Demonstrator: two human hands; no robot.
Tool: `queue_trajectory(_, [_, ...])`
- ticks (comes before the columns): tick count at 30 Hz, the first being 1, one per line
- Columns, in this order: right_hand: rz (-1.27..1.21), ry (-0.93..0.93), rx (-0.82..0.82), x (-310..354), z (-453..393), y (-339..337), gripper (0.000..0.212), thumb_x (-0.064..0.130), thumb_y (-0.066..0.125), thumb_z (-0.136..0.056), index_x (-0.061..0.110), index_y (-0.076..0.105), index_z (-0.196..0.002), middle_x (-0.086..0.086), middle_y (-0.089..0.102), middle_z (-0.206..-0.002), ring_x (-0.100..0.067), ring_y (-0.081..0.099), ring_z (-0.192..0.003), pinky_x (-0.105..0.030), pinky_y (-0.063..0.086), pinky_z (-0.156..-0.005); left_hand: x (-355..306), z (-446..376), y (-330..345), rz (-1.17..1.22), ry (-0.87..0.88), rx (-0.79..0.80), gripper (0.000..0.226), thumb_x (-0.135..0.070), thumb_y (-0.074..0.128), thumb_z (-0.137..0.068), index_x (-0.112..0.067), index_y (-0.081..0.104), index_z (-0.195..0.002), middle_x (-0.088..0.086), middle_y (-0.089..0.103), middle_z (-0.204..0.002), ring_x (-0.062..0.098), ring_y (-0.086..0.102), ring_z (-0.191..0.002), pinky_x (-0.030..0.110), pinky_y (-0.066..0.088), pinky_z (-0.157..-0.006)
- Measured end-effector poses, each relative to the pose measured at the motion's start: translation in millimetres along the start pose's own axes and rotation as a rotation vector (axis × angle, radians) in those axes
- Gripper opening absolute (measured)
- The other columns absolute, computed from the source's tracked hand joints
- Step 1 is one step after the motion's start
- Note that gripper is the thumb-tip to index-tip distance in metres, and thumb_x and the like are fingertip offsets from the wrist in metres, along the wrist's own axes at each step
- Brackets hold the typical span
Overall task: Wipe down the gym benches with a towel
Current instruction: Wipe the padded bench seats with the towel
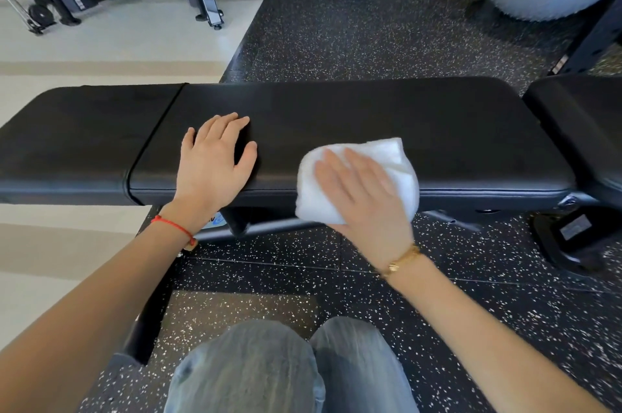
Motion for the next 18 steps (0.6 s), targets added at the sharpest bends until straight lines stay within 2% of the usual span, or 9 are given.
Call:
queue_trajectory(4, [0.063, 0.125, 0.030, -74.5, 49.2, -18.9, 0.078, 0.031, 0.078, -0.081, 0.006, 0.039, -0.144, -0.017, 0.052, -0.144, -0.037, 0.043, -0.127, -0.049, 0.032, -0.107, -3.1, -0.9, 1.9, -0.013, 0.002, -0.009, 0.062, -0.050, 0.025, -0.091, -0.020, 0.050, -0.139, 0.001, 0.047, -0.148, 0.025, 0.037, -0.141, 0.054, 0.022, -0.116])
queue_trajectory(6, [0.066, 0.163, 0.031, -85.5, 54.5, -20.1, 0.078, 0.036, 0.081, -0.080, 0.006, 0.042, -0.141, -0.015, 0.054, -0.142, -0.037, 0.047, -0.125, -0.049, 0.033, -0.106, -4.0, -1.4, 2.7, -0.028, 0.004, -0.020, 0.061, -0.049, 0.026, -0.091, -0.018, 0.051, -0.137, 0.002, 0.049, -0.146, 0.026, 0.038, -0.139, 0.055, 0.024, -0.115])
queue_trajectory(9, [0.054, 0.130, 0.026, -61.4, 35.6, -7.4, 0.085, 0.036, 0.087, -0.073, 0.007, 0.043, -0.139, -0.013, 0.054, -0.141, -0.037, 0.048, -0.122, -0.049, 0.034, -0.106, -3.9, -2.0, 1.9, -0.045, -0.001, -0.025, 0.059, -0.048, 0.027, -0.091, -0.018, 0.052, -0.136, 0.002, 0.050, -0.144, 0.027, 0.040, -0.137, 0.055, 0.026, -0.114])
queue_trajectory(12, [0.035, 0.039, -0.008, -9.9, 1.7, 10.4, 0.083, 0.025, 0.086, -0.071, 0.009, 0.040, -0.139, -0.011, 0.047, -0.146, -0.036, 0.042, -0.126, -0.050, 0.030, -0.108, -4.6, -2.0, 0.1, -0.039, -0.007, -0.027, 0.058, -0.047, 0.029, -0.091, -0.018, 0.052, -0.135, 0.002, 0.051, -0.144, 0.026, 0.041, -0.136, 0.054, 0.026, -0.114])
queue_trajectory(14, [0.034, 0.006, -0.019, 18.4, -15.2, 19.2, 0.082, 0.028, 0.084, -0.074, 0.012, 0.040, -0.141, -0.007, 0.052, -0.146, -0.034, 0.043, -0.130, -0.048, 0.028, -0.113, -3.8, -1.0, -0.9, -0.035, -0.001, -0.030, 0.058, -0.048, 0.029, -0.090, -0.019, 0.053, -0.136, 0.001, 0.051, -0.144, 0.024, 0.041, -0.136, 0.053, 0.026, -0.113])
queue_trajectory(16, [0.030, -0.028, -0.061, 25.2, -17.9, 19.3, 0.071, 0.023, 0.076, -0.082, 0.014, 0.040, -0.142, -0.005, 0.053, -0.146, -0.032, 0.047, -0.132, -0.047, 0.029, -0.116, -1.2, -0.3, -2.0, -0.034, 0.006, -0.027, 0.057, -0.049, 0.030, -0.091, -0.022, 0.053, -0.136, -0.002, 0.051, -0.144, 0.022, 0.041, -0.137, 0.051, 0.027, -0.113])
queue_trajectory(18, [0.034, -0.040, -0.090, 5.9, -2.6, 10.6, 0.061, 0.009, 0.067, -0.087, 0.013, 0.041, -0.143, -0.006, 0.053, -0.146, -0.032, 0.049, -0.132, -0.047, 0.032, -0.115, 1.0, -1.0, -2.2, -0.025, 0.010, -0.019, 0.057, -0.051, 0.031, -0.092, -0.024, 0.052, -0.137, -0.004, 0.050, -0.145, 0.020, 0.041, -0.138, 0.050, 0.028, -0.113])
Point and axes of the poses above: each hand's wrist, its own z-axis away from the middle knuckle, its own y-axis out of the palm, x = y × z, the point moved 3 cm from there along -z, towards the middle knuckle
